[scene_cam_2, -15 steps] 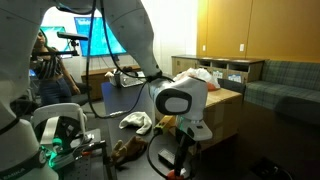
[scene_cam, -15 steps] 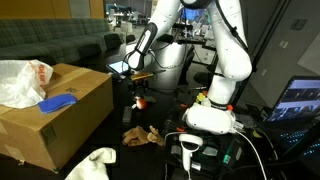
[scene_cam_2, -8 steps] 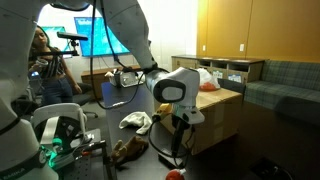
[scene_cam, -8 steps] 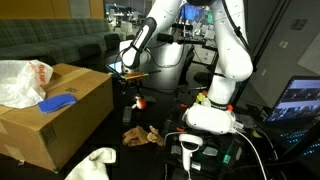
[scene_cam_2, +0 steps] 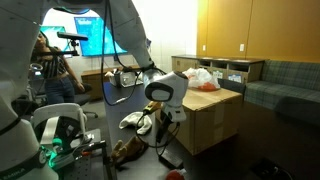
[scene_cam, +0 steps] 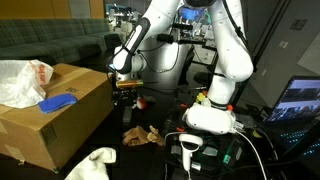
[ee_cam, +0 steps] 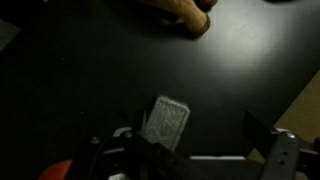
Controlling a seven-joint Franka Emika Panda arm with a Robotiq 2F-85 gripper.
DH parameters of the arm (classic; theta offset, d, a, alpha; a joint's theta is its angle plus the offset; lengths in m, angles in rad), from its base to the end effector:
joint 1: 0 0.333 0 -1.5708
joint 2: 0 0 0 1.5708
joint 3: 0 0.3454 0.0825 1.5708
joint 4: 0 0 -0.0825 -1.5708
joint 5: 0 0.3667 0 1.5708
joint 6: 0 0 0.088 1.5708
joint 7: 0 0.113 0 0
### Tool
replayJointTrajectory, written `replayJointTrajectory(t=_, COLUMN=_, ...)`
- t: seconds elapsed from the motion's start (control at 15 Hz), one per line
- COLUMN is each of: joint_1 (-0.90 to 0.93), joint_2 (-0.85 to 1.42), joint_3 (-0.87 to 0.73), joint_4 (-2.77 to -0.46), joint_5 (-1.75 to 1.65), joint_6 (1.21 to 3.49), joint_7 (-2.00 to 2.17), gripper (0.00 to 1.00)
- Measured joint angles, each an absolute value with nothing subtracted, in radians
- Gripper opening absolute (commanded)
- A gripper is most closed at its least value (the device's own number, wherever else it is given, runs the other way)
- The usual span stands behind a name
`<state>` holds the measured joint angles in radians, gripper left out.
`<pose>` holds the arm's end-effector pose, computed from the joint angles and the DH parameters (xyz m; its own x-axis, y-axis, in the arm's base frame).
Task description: Remove the orange plush toy from the box and replace it with the gray duster, remove the blue object from the box and replace it with the brown toy and remove the plastic bag from the box and replace it with the white towel
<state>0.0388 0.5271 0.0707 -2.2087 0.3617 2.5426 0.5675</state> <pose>0.5270 0.0559 0.1582 0.6824 -0.6750 -0.2806 -0.7085 -0.7052 -0.0265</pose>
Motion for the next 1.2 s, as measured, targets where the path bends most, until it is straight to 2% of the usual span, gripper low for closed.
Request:
replayJointTrajectory(t=0.33, joint_1=0.047, joint_2=0.597, joint_3=0.093, joint_4=-2.207, joint_5=0.454, joint_6=2.565, joint_7=0.564, gripper=1.0)
replayJointTrajectory(t=1.2, joint_1=0.089, joint_2=0.732, joint_3=0.023, joint_4=-2.132, joint_5=0.455, joint_6=2.677, joint_7=0.615, gripper=1.0)
